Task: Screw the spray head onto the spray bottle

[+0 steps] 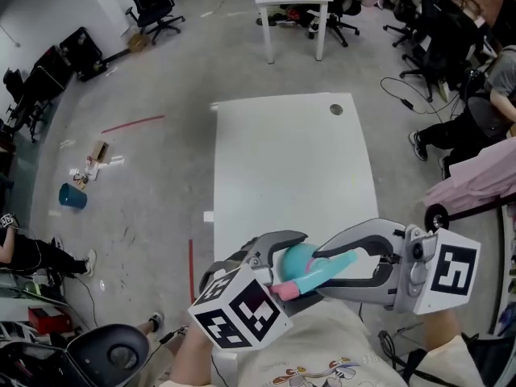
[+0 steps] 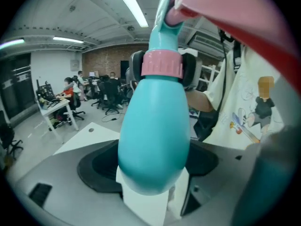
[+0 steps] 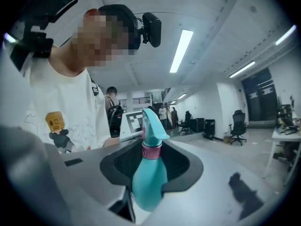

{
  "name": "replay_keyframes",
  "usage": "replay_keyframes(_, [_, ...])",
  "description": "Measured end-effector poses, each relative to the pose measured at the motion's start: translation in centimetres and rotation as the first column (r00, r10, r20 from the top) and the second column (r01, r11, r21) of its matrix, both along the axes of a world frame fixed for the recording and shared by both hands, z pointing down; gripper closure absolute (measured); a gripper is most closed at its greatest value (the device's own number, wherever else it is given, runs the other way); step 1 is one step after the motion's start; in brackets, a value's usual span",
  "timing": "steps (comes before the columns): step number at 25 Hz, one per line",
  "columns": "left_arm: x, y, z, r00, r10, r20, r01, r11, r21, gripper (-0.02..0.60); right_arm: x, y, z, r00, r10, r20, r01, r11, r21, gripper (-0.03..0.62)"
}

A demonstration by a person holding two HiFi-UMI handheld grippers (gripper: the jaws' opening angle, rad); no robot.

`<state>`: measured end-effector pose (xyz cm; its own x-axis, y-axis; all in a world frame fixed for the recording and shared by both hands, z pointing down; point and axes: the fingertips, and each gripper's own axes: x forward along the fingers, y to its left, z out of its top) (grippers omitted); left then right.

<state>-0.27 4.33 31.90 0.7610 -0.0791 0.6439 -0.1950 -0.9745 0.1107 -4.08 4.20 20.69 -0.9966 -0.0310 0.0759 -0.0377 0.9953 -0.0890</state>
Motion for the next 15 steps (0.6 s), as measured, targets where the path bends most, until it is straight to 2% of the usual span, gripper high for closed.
replay_keyframes(2, [-0.1,-1.3,-0.1,0.996,-0.091,0.021,0.091,0.995,0.028,0.178,0.2,-1.0,-0.1,0.995,0.103,-0.009,-0.102,0.995,0.012,0.462])
replay_keyframes(4, [-0.1,-2.2,-0.2,0.986,-0.165,0.005,0.165,0.986,0.03,0.178,0.1,-1.9,-0.2,0.98,0.199,-0.005,-0.199,0.98,0.008,0.462])
replay_keyframes(8, [-0.2,-3.5,0.2,0.958,-0.286,-0.021,0.287,0.958,0.03,0.178,-0.1,-3.1,0.2,0.932,0.362,-0.009,-0.362,0.932,0.003,0.462])
replay_keyframes(11, [-0.4,-4.3,0.8,0.94,-0.342,-0.013,0.342,0.938,0.056,0.178,0.0,-3.7,0.9,0.884,0.465,-0.045,-0.465,0.885,0.024,0.462])
replay_keyframes(13, [-0.4,-4.5,1.3,0.931,-0.364,-0.024,0.365,0.93,0.044,0.178,-0.1,-3.9,1.5,0.852,0.518,-0.076,-0.516,0.856,0.039,0.461])
replay_keyframes(15, [-0.1,-4.4,1.4,0.932,-0.361,-0.043,0.361,0.932,0.013,0.178,-0.1,-4.0,2.0,0.839,0.535,-0.093,-0.535,0.844,0.026,0.461])
